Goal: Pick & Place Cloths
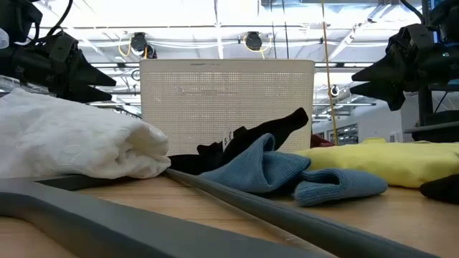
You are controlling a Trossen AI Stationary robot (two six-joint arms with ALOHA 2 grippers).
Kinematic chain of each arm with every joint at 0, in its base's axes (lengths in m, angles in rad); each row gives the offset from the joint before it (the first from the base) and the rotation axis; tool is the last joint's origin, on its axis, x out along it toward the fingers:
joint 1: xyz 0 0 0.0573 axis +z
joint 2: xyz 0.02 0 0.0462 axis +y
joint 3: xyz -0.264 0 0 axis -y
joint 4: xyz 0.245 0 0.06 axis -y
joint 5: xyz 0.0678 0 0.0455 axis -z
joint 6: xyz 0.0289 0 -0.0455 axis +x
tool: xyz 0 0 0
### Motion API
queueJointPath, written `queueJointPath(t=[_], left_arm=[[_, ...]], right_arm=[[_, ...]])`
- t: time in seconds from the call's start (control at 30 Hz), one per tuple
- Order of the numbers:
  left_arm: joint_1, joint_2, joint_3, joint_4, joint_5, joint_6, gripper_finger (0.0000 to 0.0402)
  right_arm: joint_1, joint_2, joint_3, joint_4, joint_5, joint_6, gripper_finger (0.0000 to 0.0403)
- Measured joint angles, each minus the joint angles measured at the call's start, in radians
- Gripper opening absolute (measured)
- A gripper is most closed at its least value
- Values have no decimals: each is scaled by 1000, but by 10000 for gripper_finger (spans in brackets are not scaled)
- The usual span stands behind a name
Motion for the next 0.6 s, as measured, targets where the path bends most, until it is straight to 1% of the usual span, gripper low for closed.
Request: queueJointPath(t=[0.6], left_arm=[[0, 0, 0, 0, 0, 0, 312]], right_arm=[[0, 0, 0, 6, 0, 0, 181]])
